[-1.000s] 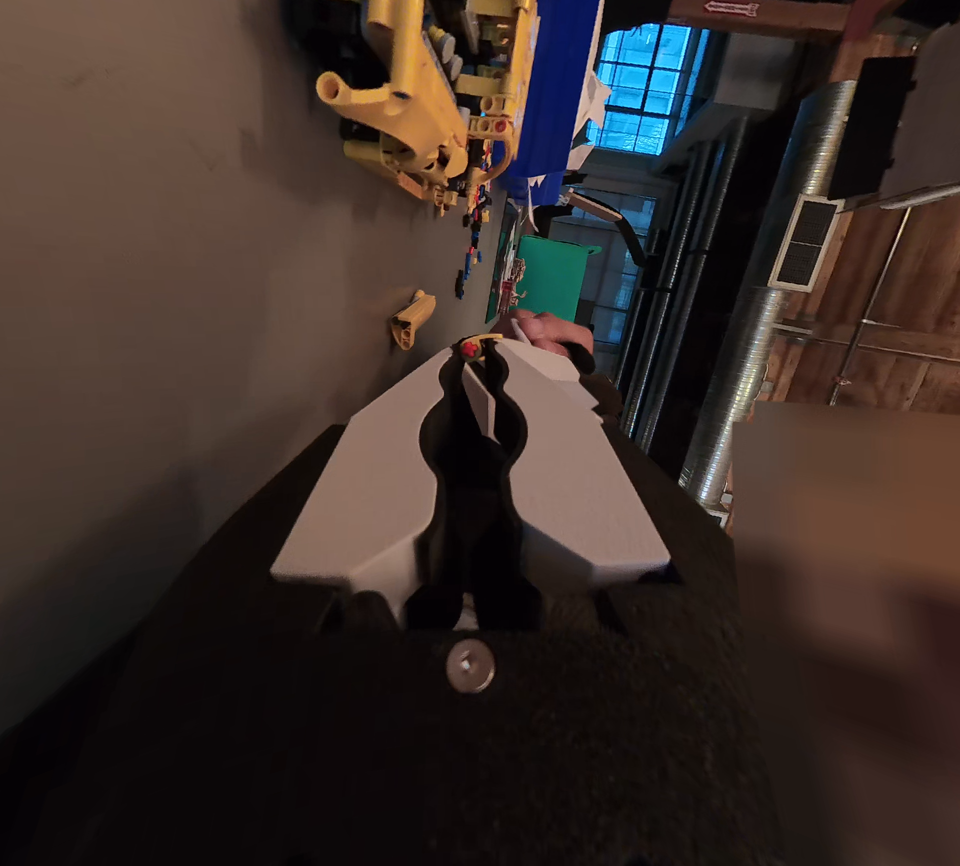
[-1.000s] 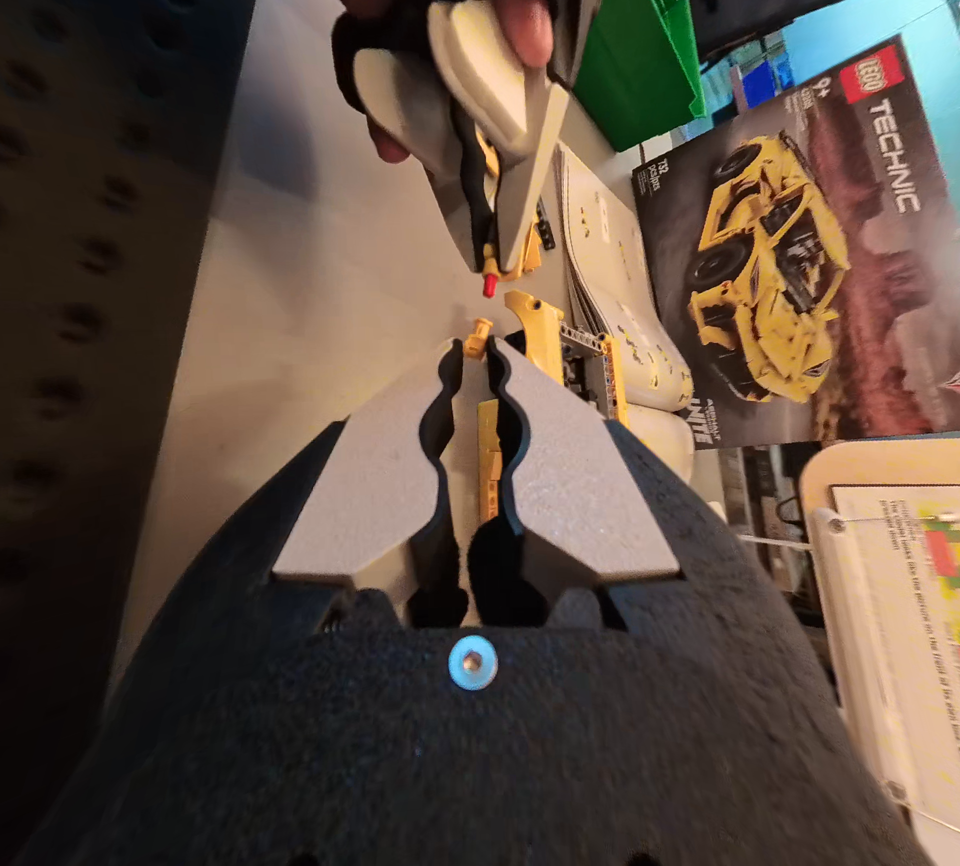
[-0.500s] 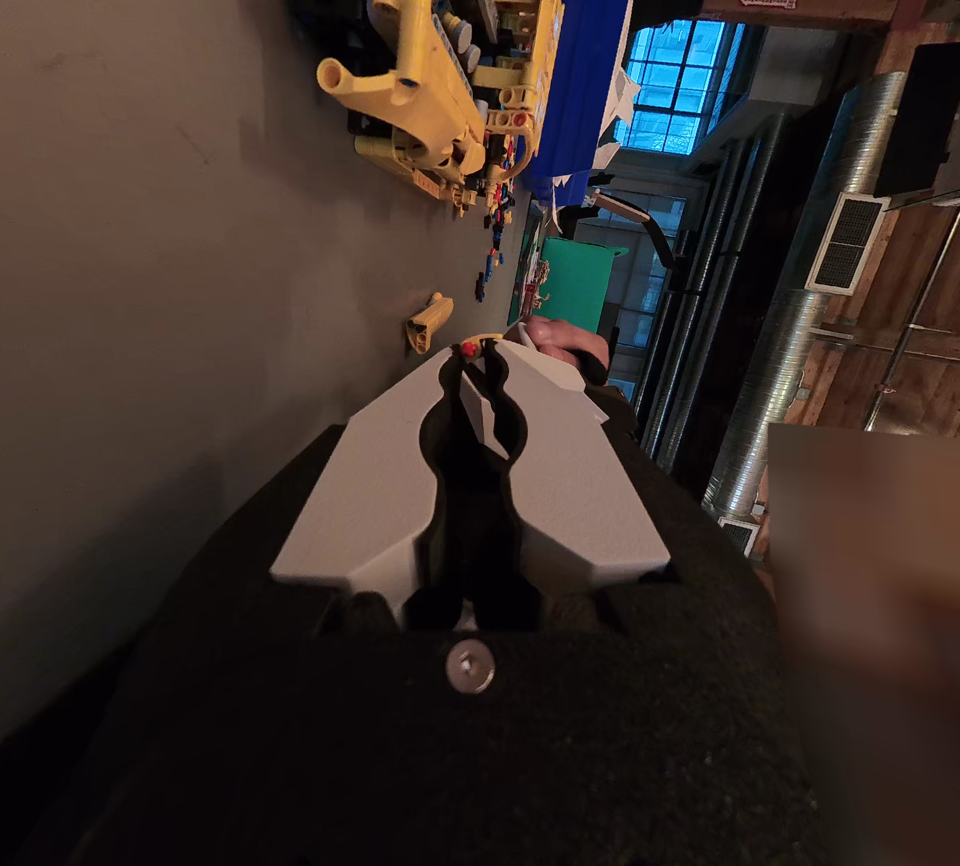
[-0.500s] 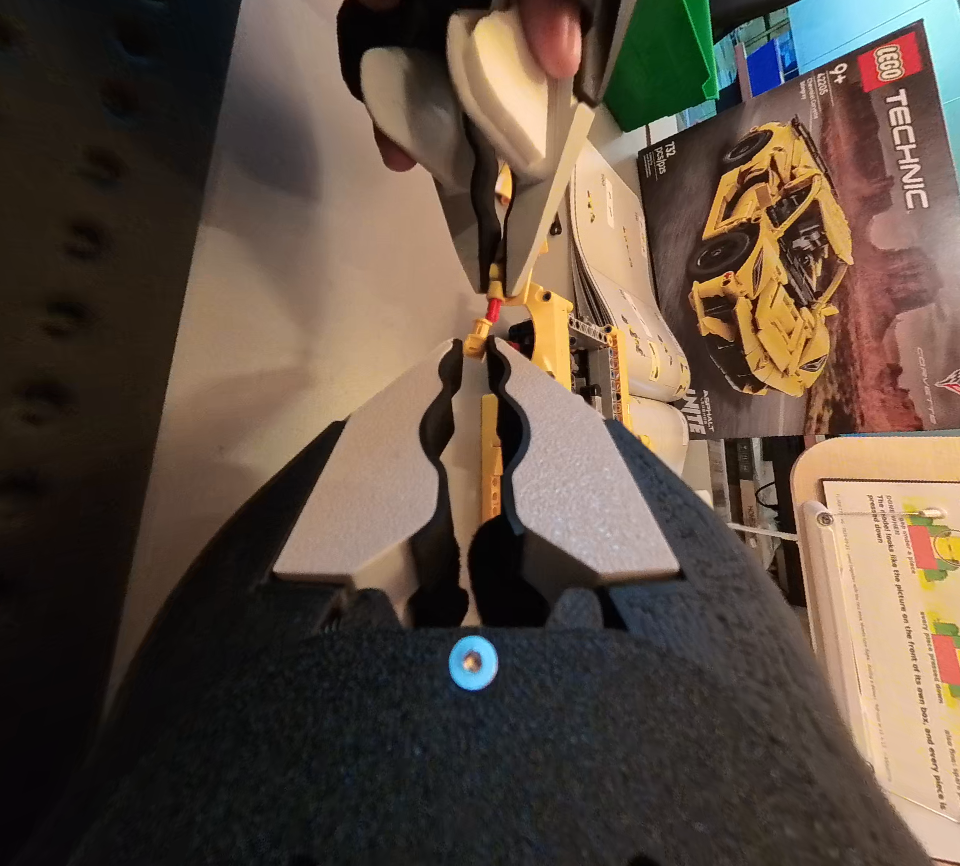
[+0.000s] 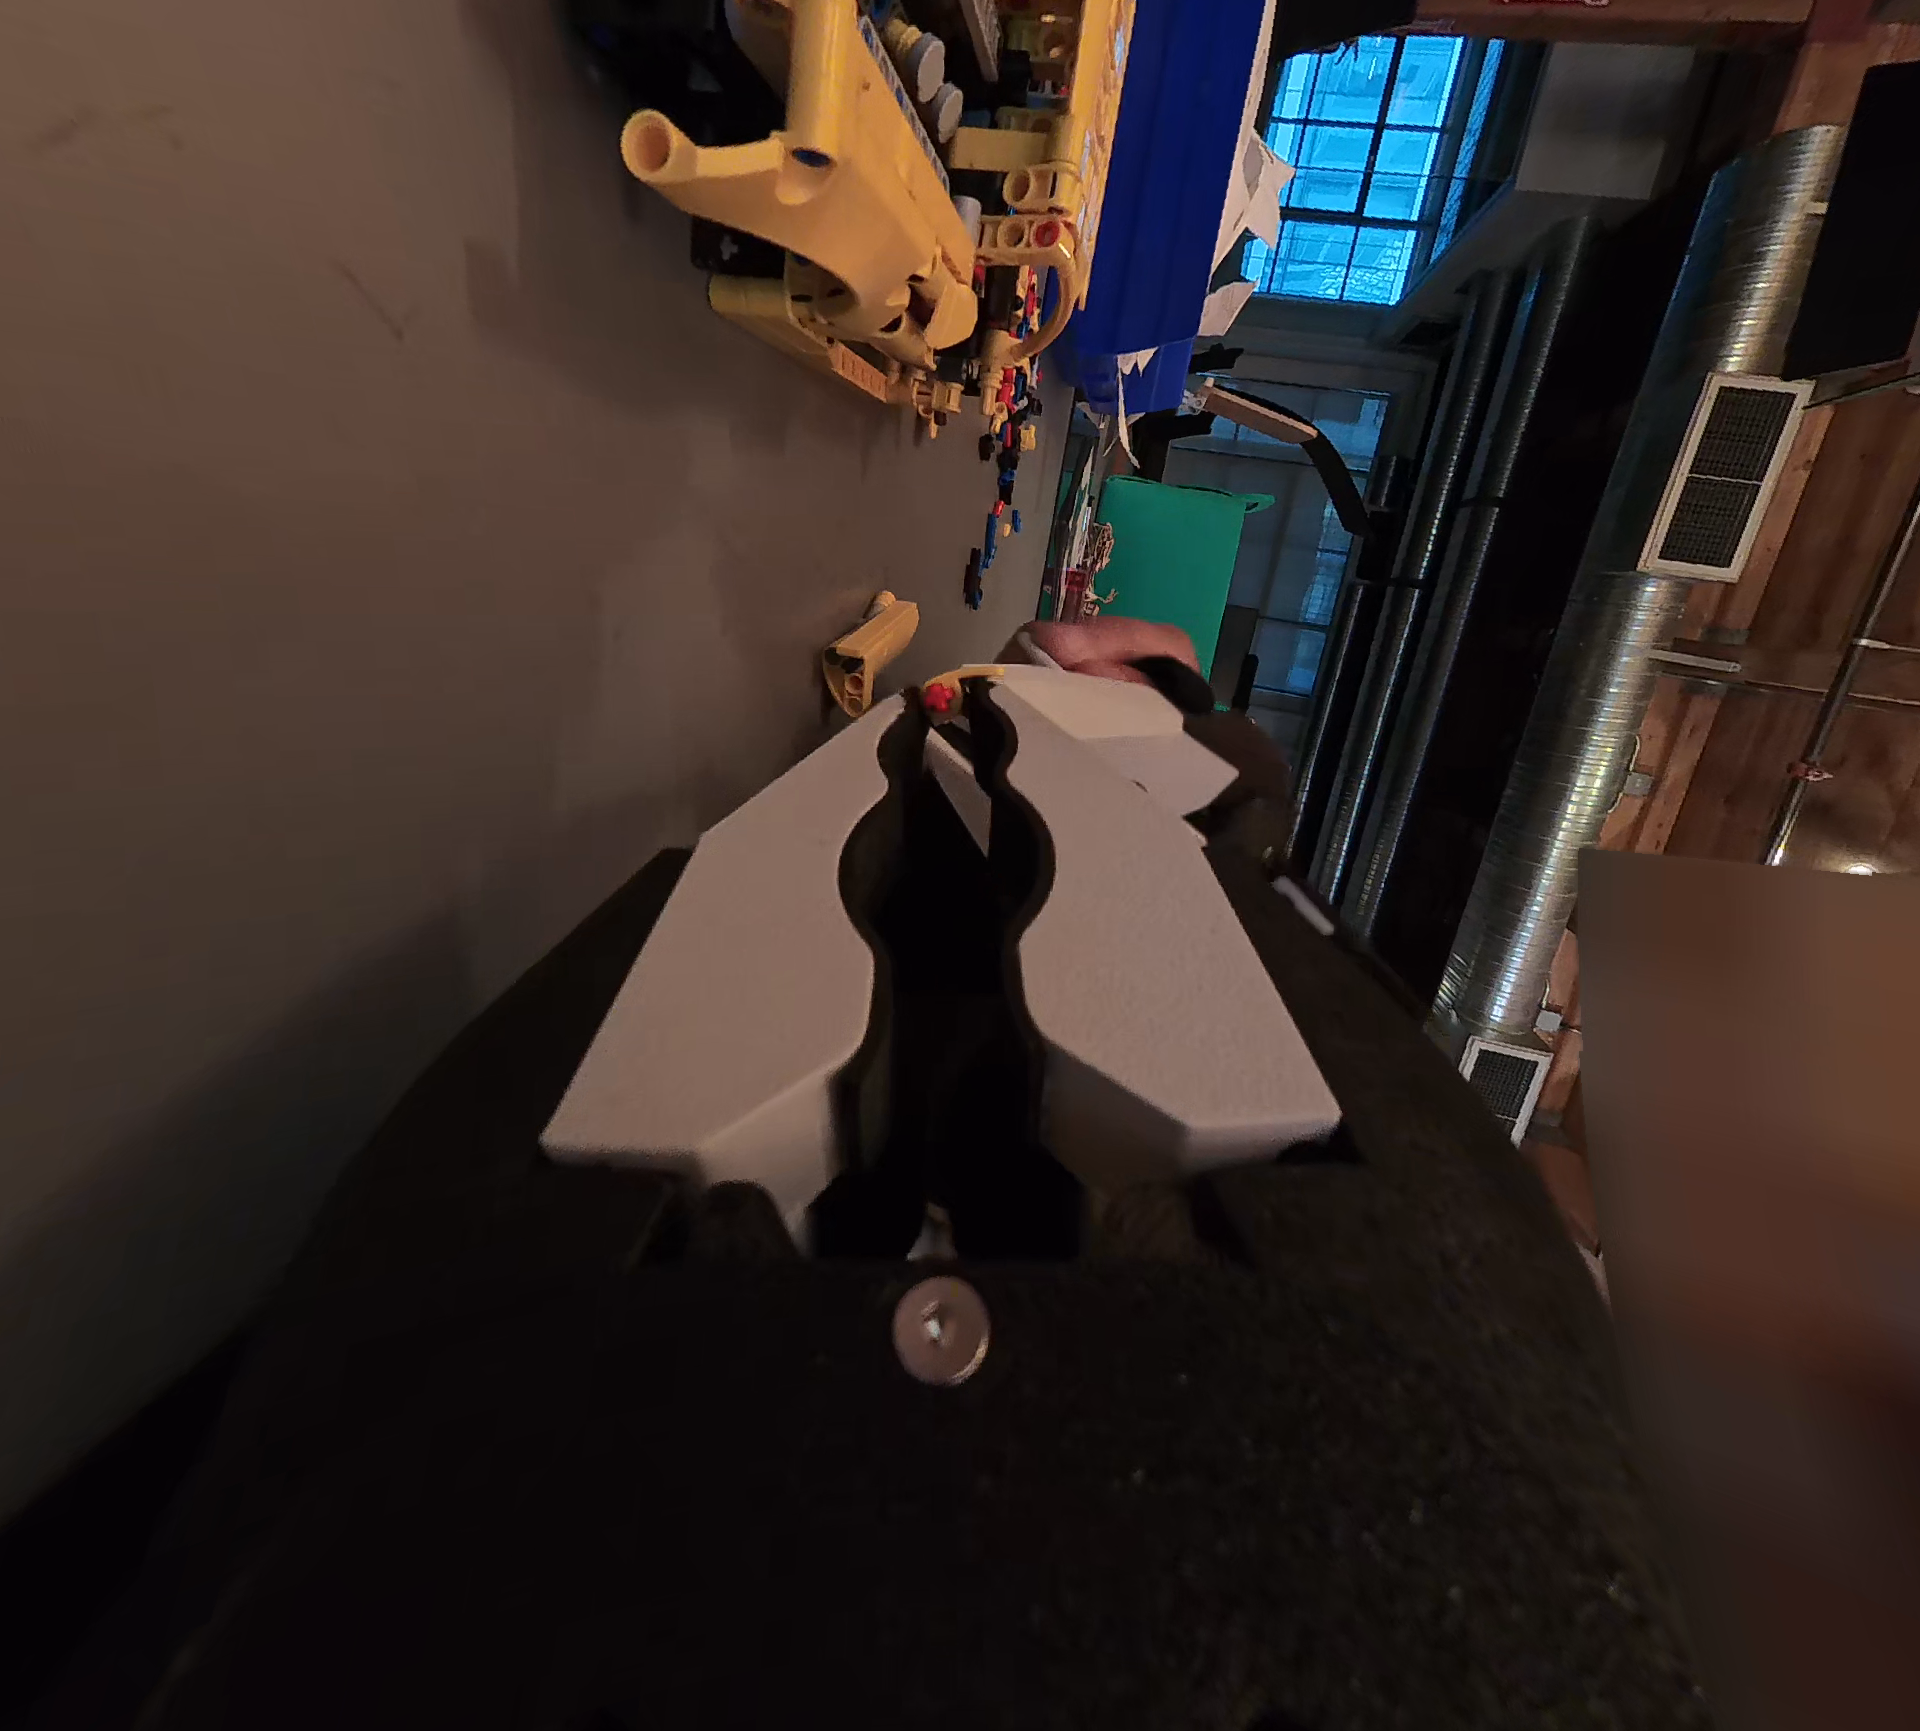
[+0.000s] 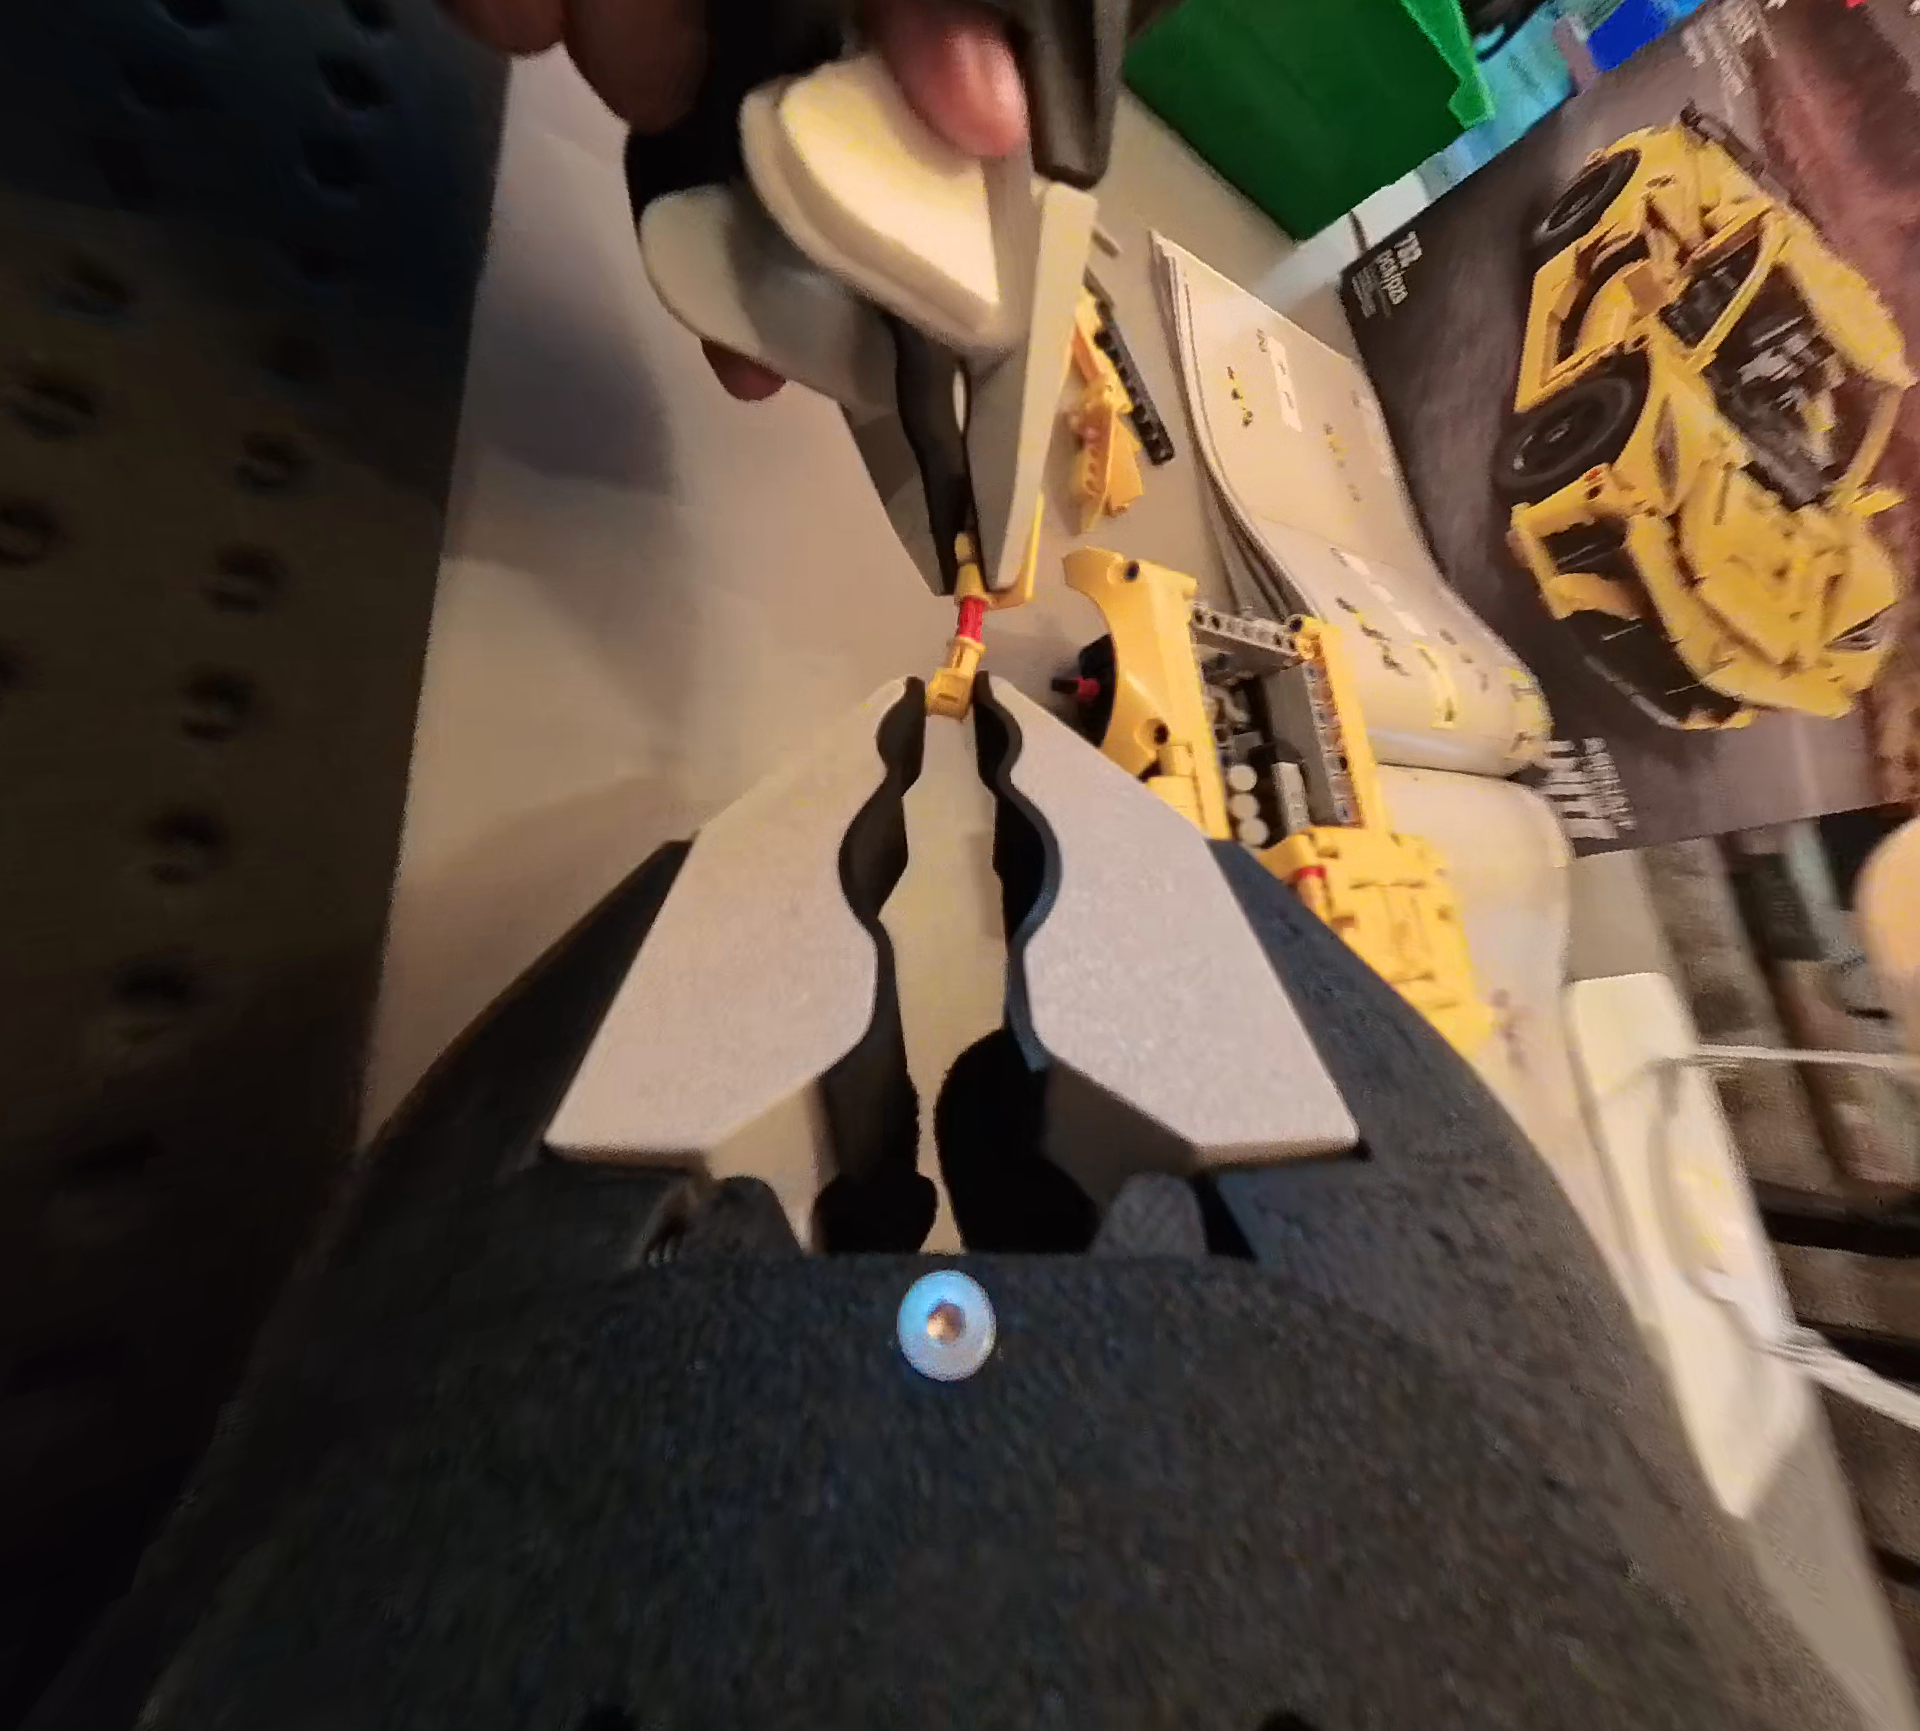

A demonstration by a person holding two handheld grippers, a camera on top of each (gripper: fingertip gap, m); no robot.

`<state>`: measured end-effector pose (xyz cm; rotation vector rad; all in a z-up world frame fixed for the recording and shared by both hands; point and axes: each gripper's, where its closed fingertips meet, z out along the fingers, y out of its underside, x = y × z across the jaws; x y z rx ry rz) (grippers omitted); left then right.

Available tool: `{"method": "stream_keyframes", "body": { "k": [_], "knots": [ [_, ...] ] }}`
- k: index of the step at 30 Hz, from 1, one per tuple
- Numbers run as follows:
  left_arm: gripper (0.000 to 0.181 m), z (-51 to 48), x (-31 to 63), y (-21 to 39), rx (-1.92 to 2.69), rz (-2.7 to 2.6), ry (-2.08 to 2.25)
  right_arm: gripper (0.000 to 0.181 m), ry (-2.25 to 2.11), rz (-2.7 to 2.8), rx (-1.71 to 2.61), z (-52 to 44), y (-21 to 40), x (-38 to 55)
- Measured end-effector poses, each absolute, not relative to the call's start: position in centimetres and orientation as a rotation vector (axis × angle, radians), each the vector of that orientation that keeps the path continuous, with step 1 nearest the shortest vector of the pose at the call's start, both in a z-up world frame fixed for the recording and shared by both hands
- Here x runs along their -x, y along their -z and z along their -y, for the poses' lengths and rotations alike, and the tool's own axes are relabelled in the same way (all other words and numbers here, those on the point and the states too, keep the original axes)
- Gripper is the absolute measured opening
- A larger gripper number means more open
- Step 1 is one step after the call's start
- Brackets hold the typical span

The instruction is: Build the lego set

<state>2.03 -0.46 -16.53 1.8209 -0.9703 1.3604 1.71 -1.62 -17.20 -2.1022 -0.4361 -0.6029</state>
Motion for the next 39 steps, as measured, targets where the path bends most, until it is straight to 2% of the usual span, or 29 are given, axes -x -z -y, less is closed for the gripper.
{"method": "stream_keyframes", "body": {
  "k": [1, 13, 20, 28, 32, 35, 39],
  "knots": [
    [0.008, 0.5, -2.0, 16.5, -1.818, 0.974, -1.361, 0.008, 0.542, 0.401, 2.101, 1.7, 17.1, -1.6],
    [0.008, 0.3, -1.9, 16.2, -1.804, 0.976, -1.372, 0.008, 0.391, 0.336, 2.08, 1.6, 16.8, -1.3],
    [0.008, -0.6, -2.2, 16.3, -1.822, 0.998, -1.409, 0.008, 0.191, 0.341, 2.33, 2.3, 21.9, -0.4],
    [0.009, -0.3, -1.9, 16.1, -1.793, 0.971, -1.404, 0.008, 0.056, 0.33, 2.367, 2.5, 23.0, 0.7],
    [0.008, 0.1, -1.6, 16.0, -1.759, 0.942, -1.398, 0.022, -0.029, 0.224, 2.233, 1.7, 20.6, 0.6],
    [0.008, 0.5, -1.4, 15.5, -1.714, 0.912, -1.403, 0.017, -0.042, 0.089, 2.05, 1.1, 16.8, -0.8],
    [0.008, 1.2, -1.1, 14.8, -1.648, 0.884, -1.414, 0.01, -0.1, 0.052, 1.983, 1.2, 15.6, -1.0]
  ]
}}
